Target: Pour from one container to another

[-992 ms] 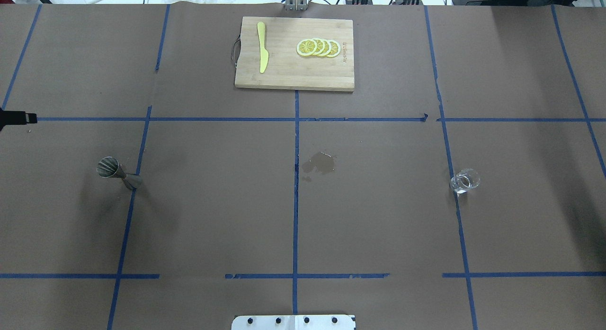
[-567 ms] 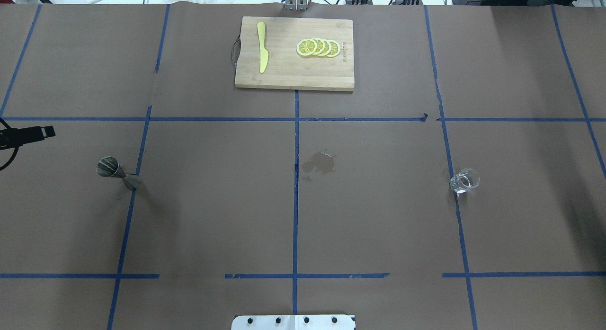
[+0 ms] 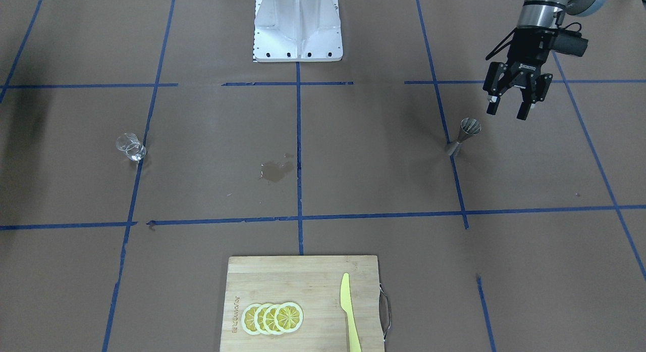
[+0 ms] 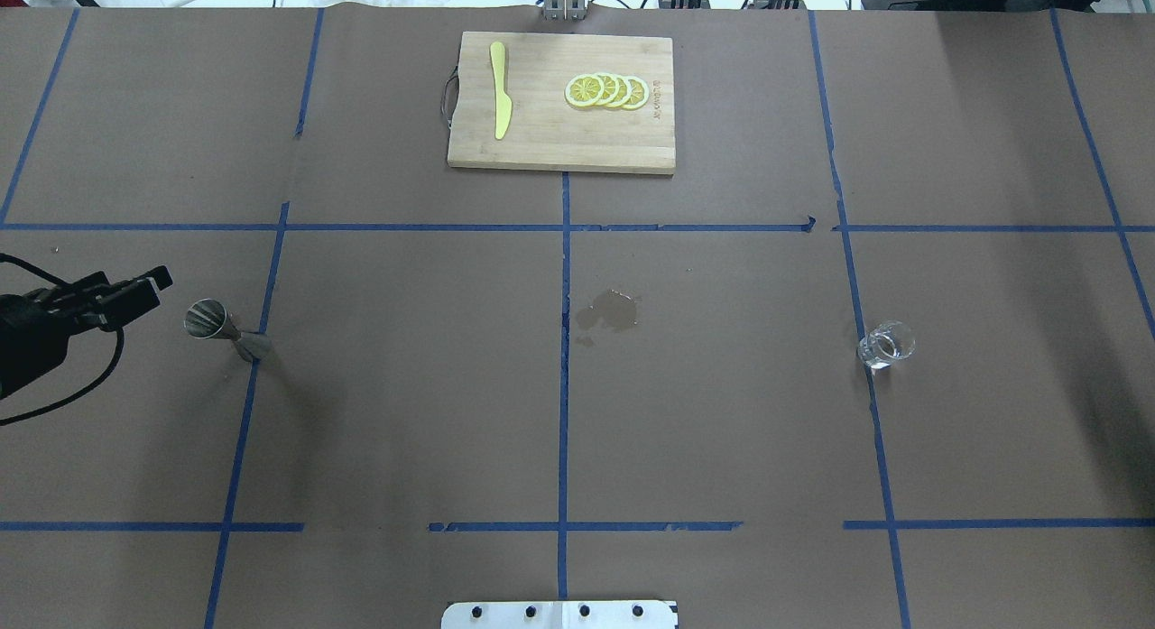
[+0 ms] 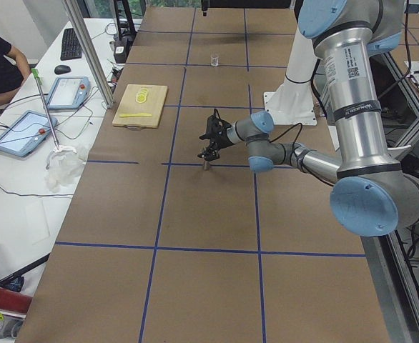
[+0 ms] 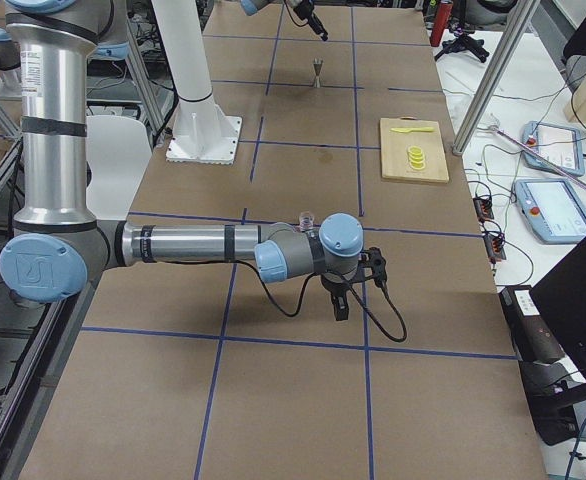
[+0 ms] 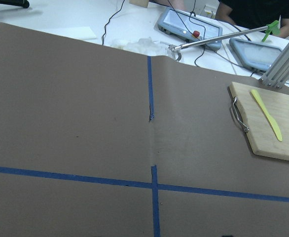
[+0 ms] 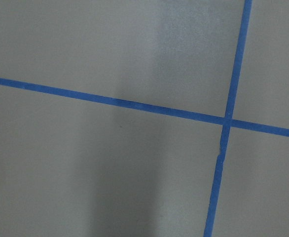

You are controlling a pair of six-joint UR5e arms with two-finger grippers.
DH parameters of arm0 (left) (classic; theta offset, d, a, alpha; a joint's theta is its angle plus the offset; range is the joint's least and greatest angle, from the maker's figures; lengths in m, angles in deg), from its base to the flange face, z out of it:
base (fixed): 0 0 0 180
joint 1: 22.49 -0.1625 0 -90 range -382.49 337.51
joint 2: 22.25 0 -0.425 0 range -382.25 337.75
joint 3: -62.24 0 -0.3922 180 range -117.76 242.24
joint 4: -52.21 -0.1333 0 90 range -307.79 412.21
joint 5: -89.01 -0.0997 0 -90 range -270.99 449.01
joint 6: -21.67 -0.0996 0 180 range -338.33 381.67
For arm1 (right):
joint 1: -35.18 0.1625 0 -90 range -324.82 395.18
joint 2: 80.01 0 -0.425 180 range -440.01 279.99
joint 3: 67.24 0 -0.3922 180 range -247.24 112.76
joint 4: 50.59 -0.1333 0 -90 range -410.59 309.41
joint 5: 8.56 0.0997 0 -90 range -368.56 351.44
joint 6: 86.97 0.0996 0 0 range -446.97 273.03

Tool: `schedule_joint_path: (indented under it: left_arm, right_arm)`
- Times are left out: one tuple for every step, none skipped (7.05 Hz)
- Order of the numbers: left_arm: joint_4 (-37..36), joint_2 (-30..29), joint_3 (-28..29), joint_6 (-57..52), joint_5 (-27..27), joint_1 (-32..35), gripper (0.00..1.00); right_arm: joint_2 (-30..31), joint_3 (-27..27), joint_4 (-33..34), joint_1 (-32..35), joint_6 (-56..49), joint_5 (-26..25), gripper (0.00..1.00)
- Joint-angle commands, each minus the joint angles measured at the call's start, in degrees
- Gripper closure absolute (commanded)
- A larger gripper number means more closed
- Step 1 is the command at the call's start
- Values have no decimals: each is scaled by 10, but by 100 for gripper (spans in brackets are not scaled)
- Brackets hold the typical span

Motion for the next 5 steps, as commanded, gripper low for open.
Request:
schedule_joint_path:
  left_arm:
    - [-24,20,0,-5,-156,-89,9]
    - [-26,20,0,-5,-175,-106,9]
    - [-27,19,0,-5,-220,-135,8]
    - [-27,17,1,-5,-236,-154,8]
    - [-27,9,13,-4,-254,-176,8]
  right_arm:
    - [-1,0,0,0,0,0,0]
    - [-1,-2,0,0,0,0,0]
    - [-1,-2,0,0,0,1,0]
    - [-1,-2,0,0,0,1,0]
    - [-1,-3,0,0,0,1,0]
